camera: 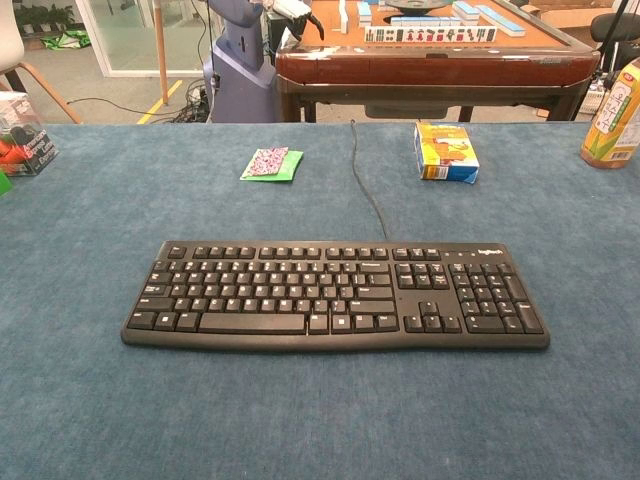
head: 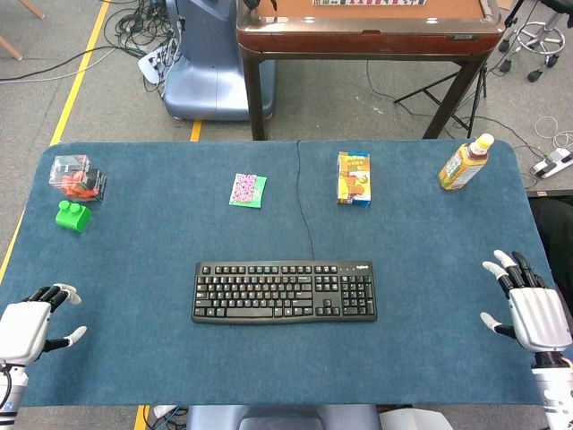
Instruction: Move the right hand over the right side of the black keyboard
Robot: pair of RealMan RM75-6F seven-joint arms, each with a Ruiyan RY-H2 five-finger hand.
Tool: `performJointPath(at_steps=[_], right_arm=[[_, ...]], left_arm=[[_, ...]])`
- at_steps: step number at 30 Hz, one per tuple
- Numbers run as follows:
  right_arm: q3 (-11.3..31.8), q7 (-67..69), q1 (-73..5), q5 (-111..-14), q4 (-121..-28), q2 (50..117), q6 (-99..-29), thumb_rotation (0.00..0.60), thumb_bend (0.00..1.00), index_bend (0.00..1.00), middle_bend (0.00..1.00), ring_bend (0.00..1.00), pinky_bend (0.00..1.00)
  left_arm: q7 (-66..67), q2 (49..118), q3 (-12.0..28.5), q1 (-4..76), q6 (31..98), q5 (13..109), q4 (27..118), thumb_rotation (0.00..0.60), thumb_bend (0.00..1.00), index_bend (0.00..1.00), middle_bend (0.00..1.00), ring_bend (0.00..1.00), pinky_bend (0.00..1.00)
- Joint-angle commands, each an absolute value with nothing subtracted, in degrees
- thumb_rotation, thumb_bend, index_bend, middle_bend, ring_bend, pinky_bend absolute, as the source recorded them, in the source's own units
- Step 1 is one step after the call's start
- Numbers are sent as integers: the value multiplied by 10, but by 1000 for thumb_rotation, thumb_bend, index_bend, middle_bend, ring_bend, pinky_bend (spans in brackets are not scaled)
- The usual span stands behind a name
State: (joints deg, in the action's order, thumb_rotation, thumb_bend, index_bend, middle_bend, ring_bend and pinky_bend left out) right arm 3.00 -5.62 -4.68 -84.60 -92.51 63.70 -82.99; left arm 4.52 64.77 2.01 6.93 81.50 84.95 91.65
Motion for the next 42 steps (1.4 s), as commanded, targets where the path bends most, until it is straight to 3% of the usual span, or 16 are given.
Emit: performJointPath(at_steps=[1,5,11,13,17,22,24,27,30,36,42], right_arm=[[30,-55,-41,-853,-928,638,-844,600,0,250,145,56,345],[32,-53,-42,-849,-924,641,-842,600,0,264,166,90,398],[39,-45,-57,-872,-919,649,-843,600,8,290,273,233,627],[42,-51,-68,-880,-918,650,-835,600,30,305,350,341,739],[51,-98,-107,-896,-947,643,-793,600,143,324,608,664,990],[69,-154,-166,-909,-972,649,-734,600,385,332,794,825,1000],[77,-154,-188,-908,-970,658,-711,600,584,332,876,893,1000],[92,-156,-228,-905,-960,674,-673,600,775,332,947,956,1000],[105,-163,-264,-899,-945,696,-640,600,886,332,982,992,1000],[113,-175,-323,-891,-909,742,-585,600,968,332,999,1000,1000],[105,-193,-361,-892,-882,783,-555,600,990,332,1000,1000,1000]], left_arm=[[46,650,16,71,812,855,914,600,124,449,351,320,501],[46,651,18,72,811,851,910,600,124,449,351,320,501],[41,648,20,70,811,840,908,600,124,450,351,320,501],[39,648,22,70,811,836,908,600,124,450,351,319,501],[41,647,20,72,810,841,910,600,124,451,351,320,504],[39,648,19,72,810,842,906,600,124,452,351,320,506],[36,649,20,73,808,842,901,600,124,454,351,322,506],[36,651,20,74,806,839,894,600,124,455,352,323,507],[35,652,20,73,804,835,892,600,124,455,352,323,507],[32,652,22,73,797,821,887,600,124,455,352,323,507],[30,651,24,72,792,811,884,600,124,455,352,323,507]])
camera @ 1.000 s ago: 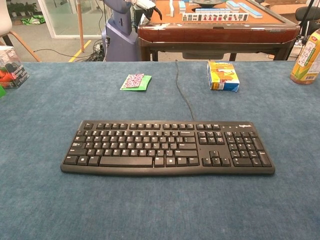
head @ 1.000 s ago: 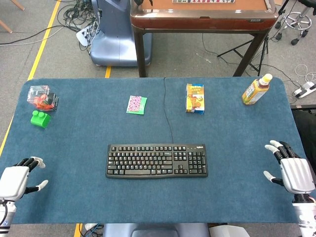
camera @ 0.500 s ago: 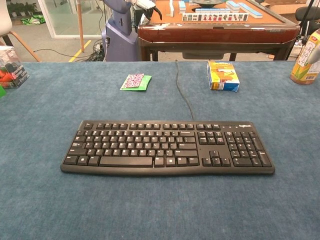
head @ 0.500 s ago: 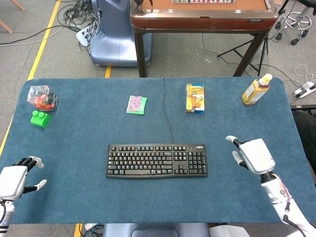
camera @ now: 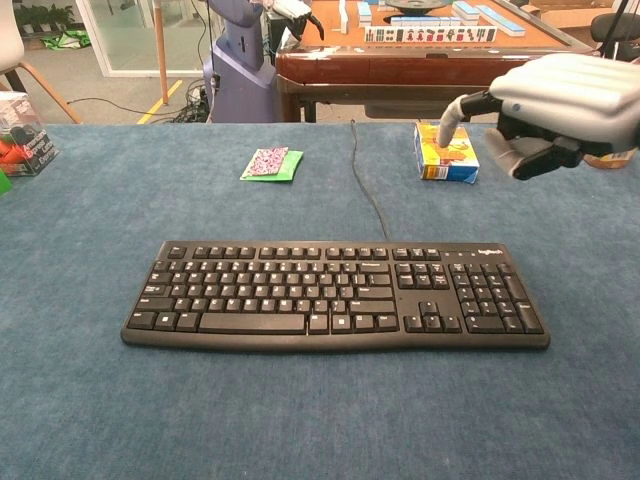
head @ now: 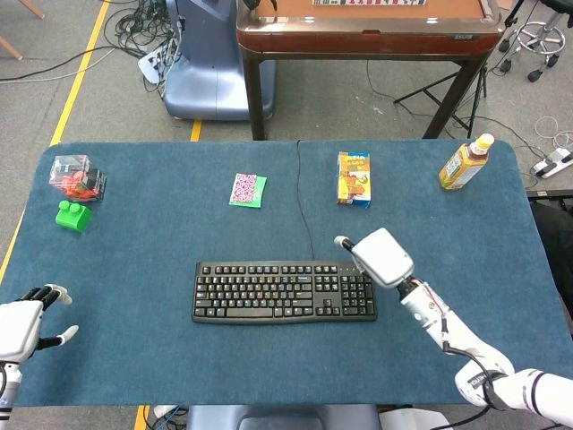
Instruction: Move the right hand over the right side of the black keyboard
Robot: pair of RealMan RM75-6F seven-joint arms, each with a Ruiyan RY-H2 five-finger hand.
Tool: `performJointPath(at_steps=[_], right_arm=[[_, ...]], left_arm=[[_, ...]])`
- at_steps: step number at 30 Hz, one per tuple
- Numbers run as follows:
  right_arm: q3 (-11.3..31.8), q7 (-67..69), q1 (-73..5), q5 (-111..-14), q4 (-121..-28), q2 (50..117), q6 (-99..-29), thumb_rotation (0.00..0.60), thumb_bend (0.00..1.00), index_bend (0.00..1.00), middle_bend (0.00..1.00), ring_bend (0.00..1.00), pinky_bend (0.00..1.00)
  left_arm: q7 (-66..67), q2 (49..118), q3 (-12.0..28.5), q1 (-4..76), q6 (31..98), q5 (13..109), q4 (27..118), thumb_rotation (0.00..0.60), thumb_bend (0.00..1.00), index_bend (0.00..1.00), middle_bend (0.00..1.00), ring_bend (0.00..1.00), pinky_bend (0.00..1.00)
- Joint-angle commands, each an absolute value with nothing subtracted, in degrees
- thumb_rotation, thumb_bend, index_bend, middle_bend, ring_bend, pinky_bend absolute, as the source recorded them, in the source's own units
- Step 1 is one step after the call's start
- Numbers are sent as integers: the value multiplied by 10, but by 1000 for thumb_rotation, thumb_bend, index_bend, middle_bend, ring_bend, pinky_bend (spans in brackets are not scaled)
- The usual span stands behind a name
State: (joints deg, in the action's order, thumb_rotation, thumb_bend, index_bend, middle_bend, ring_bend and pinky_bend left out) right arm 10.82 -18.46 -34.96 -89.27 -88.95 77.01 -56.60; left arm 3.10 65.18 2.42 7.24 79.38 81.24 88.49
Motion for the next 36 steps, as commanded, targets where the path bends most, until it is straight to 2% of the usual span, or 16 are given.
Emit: performJointPath(at_steps=[1,13,23,36], right_arm=[[103,-197,-367,-891,-878,790,-550,600,990,332,1000,1000,1000],[91,-232,-405,-846,-842,848,-507,600,994,343,1000,1000,1000],[79,-226,-423,-830,-780,900,-499,600,995,350,1000,1000,1000],[70,-230,-442,-817,-751,930,-491,600,995,357,1000,1000,1000]], left_arm=[[30,652,25,73,791,810,883,600,124,455,352,323,507],[29,651,26,75,780,798,880,600,124,455,352,323,507],[24,651,26,76,776,795,879,600,124,442,352,323,507],[26,647,27,76,767,782,883,600,124,449,357,326,508]])
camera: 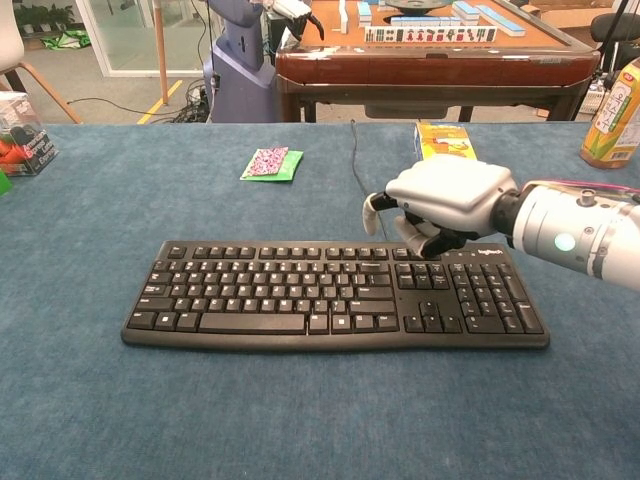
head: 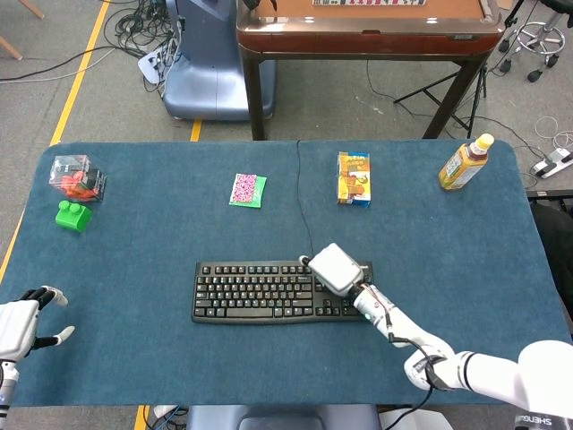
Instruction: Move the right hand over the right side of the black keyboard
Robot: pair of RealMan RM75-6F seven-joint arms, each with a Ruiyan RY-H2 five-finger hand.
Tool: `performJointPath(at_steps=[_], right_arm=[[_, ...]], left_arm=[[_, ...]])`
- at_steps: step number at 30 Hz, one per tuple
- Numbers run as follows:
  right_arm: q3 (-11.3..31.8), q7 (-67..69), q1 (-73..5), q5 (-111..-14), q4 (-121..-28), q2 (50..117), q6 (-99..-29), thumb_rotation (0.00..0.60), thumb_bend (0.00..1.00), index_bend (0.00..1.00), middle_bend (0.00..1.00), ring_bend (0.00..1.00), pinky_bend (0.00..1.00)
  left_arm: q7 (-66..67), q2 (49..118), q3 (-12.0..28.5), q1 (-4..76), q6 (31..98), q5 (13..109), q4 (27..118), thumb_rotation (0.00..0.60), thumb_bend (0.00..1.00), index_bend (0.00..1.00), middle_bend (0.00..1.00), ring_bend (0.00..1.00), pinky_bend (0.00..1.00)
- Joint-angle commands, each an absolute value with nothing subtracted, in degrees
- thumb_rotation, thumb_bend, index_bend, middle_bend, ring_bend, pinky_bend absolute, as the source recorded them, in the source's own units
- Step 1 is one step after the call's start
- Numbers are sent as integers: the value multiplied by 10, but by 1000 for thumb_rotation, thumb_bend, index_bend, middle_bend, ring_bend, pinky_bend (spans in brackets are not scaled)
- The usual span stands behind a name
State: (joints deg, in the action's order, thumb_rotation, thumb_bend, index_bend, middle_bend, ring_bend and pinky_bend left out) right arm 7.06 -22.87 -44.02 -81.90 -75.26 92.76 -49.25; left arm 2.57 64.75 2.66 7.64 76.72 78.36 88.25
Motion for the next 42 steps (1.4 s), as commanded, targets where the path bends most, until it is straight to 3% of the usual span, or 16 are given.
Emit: performJointPath(at_steps=[1,26,32,37,42], right_arm=[[69,-230,-443,-816,-749,932,-490,600,994,357,1000,1000,1000],[55,-236,-460,-792,-718,962,-479,600,995,366,1000,1000,1000],[54,-225,-456,-811,-731,952,-508,600,994,367,993,995,1000],[49,-223,-434,-847,-780,909,-572,600,990,370,921,928,1000],[32,-216,-386,-890,-831,845,-666,600,989,453,749,786,1000]], left_arm=[[26,647,27,76,766,781,883,600,124,450,357,326,508],[23,645,28,76,759,772,881,600,124,452,358,327,508],[24,645,27,76,759,772,882,600,124,452,358,327,508],[26,644,27,76,760,773,884,600,124,452,358,327,508],[30,640,25,73,769,781,894,600,124,452,358,327,508]])
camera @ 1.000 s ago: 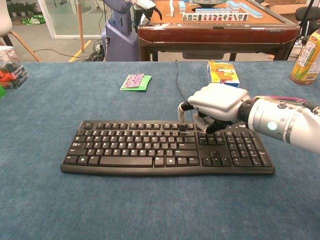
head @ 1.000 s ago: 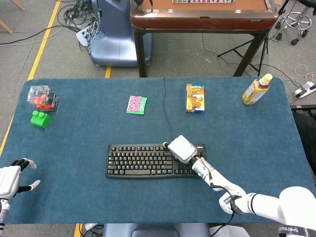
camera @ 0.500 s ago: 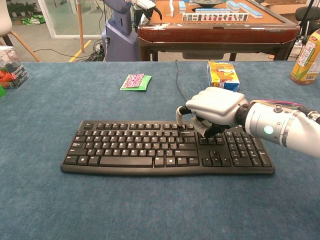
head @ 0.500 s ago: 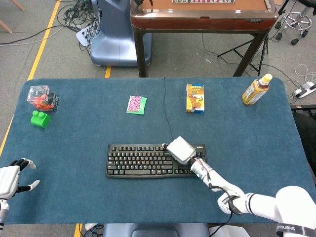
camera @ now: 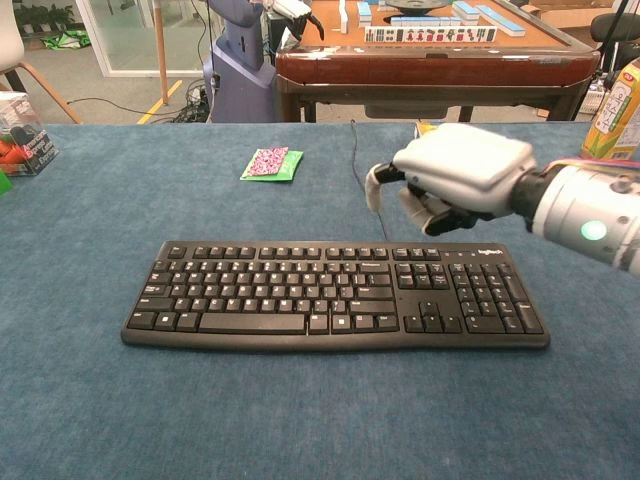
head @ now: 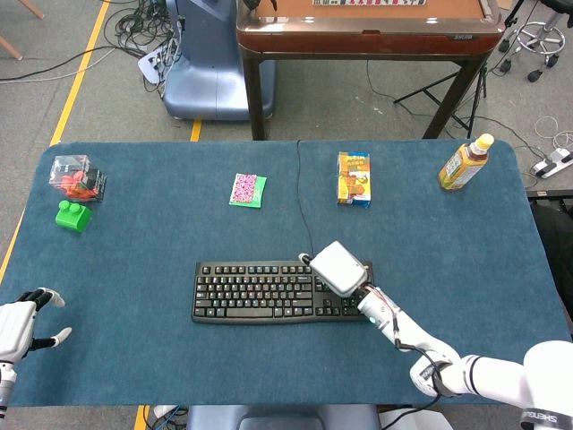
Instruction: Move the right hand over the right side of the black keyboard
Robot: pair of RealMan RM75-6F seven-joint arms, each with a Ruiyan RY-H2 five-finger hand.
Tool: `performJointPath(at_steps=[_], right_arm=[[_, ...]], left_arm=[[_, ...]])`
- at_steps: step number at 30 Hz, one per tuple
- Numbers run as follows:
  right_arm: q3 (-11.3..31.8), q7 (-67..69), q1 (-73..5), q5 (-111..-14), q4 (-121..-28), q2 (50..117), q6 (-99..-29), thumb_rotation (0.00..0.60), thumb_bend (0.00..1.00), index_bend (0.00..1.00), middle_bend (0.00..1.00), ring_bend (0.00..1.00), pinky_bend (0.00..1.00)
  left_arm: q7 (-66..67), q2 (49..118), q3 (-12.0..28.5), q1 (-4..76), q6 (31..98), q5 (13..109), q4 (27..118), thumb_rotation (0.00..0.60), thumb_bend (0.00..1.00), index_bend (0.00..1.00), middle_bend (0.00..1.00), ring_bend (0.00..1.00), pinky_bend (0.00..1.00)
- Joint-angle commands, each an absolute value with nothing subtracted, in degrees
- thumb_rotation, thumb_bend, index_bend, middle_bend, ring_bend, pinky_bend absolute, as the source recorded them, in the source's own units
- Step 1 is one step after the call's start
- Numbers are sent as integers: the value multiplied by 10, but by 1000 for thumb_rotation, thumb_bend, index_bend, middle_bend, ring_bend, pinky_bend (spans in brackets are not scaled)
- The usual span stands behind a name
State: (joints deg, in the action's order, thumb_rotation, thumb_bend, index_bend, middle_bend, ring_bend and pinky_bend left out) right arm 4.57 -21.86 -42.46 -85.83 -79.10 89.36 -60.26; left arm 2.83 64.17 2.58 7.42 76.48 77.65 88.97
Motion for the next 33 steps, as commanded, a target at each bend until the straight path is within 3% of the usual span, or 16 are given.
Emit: performJointPath(at_steps=[1,4,6,8,11,22,33], right_arm=[[28,-222,-373,-889,-844,830,-680,600,986,460,722,757,998],[15,-258,-327,-860,-905,771,-711,600,926,466,614,585,871],[7,-280,-296,-839,-946,733,-733,600,880,466,532,464,708],[-2,-280,-267,-832,-973,705,-762,600,856,466,481,398,601],[-14,-256,-226,-839,-983,681,-809,600,840,466,454,366,534],[-41,-178,-103,-846,-952,674,-921,600,832,466,452,364,529],[-22,-116,-83,-853,-933,655,-918,600,830,466,453,364,529]], left_arm=[[31,639,24,72,771,783,896,600,124,452,358,327,508],[36,638,22,70,779,792,903,600,124,452,358,327,508],[41,637,19,69,784,799,908,600,124,452,358,327,508],[47,636,17,68,789,806,914,600,124,452,358,327,508],[58,633,12,65,800,820,928,600,124,451,358,327,508],[52,622,2,58,826,861,955,600,124,447,358,328,508],[55,626,5,67,809,854,952,600,124,447,358,328,508]])
